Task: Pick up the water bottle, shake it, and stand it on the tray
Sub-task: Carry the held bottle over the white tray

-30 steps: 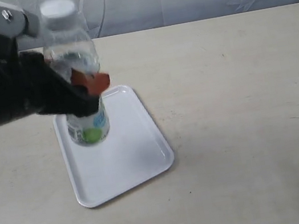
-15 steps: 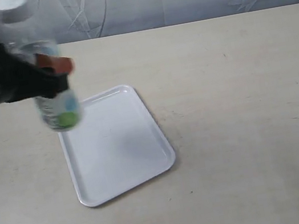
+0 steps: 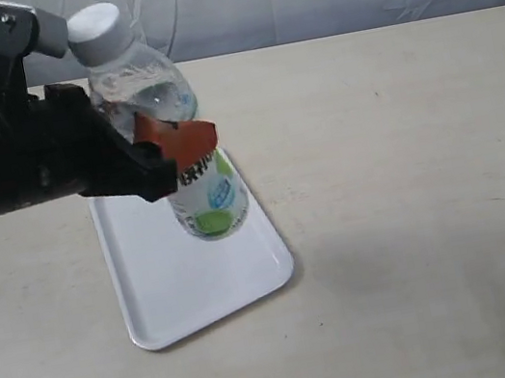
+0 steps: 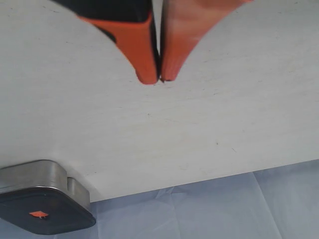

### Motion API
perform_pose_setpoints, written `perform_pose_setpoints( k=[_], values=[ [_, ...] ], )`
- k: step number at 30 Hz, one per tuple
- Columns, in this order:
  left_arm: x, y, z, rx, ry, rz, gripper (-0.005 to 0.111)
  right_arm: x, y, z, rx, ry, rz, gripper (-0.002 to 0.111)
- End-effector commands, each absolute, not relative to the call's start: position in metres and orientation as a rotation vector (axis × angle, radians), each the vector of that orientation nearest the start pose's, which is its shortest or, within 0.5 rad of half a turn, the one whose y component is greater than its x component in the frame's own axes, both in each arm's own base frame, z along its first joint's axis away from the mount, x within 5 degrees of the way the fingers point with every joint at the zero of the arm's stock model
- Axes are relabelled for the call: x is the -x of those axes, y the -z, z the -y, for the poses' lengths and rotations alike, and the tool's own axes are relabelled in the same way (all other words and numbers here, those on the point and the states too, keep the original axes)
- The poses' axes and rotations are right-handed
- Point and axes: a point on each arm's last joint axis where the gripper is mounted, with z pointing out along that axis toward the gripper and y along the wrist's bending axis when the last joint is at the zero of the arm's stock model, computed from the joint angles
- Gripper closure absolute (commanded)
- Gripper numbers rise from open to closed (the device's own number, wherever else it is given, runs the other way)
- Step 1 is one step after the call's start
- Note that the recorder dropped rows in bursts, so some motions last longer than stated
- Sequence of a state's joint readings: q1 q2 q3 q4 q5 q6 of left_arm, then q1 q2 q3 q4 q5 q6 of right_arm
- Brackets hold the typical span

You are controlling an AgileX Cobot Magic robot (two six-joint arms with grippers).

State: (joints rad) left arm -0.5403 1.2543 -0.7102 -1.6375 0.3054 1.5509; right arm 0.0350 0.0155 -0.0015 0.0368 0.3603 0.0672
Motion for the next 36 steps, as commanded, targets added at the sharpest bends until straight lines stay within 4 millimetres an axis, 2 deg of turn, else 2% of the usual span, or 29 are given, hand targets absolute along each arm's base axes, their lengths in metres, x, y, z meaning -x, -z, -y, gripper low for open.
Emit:
perform_pose_setpoints(
  k=[1, 2, 6, 10, 19, 27, 36],
  values=[
    [-0.232, -0.271, 0.124, -0.3, 0.344, -2.03, 0.107, -0.054, -0.181, -0.003, -0.051, -0.097, -1.848, 0.104],
    [-0.232, -0.273, 0.123, -0.306, 0.336, -2.021, 0.107, -0.054, -0.181, -0.003, -0.051, -0.097, -1.848, 0.104],
    [-0.227, -0.282, 0.134, -0.514, 0.388, -1.95, 0.107, -0.054, -0.181, -0.003, -0.052, -0.099, -1.848, 0.104],
    [-0.232, -0.278, 0.133, -0.478, 0.356, -1.971, 0.107, -0.054, -0.181, -0.003, -0.052, -0.099, -1.848, 0.104],
    [-0.246, -0.244, 0.142, -0.523, 0.337, -2.086, 0.107, -0.054, -0.181, -0.003, -0.052, -0.099, -1.848, 0.104],
    [-0.25, -0.242, 0.139, -0.506, 0.288, -2.092, 0.107, -0.054, -0.181, -0.003, -0.052, -0.099, -1.848, 0.104],
    [-0.264, -0.257, 0.149, -0.492, 0.315, -2.049, 0.107, -0.054, -0.181, -0.003, -0.052, -0.099, -1.848, 0.104]
  ],
)
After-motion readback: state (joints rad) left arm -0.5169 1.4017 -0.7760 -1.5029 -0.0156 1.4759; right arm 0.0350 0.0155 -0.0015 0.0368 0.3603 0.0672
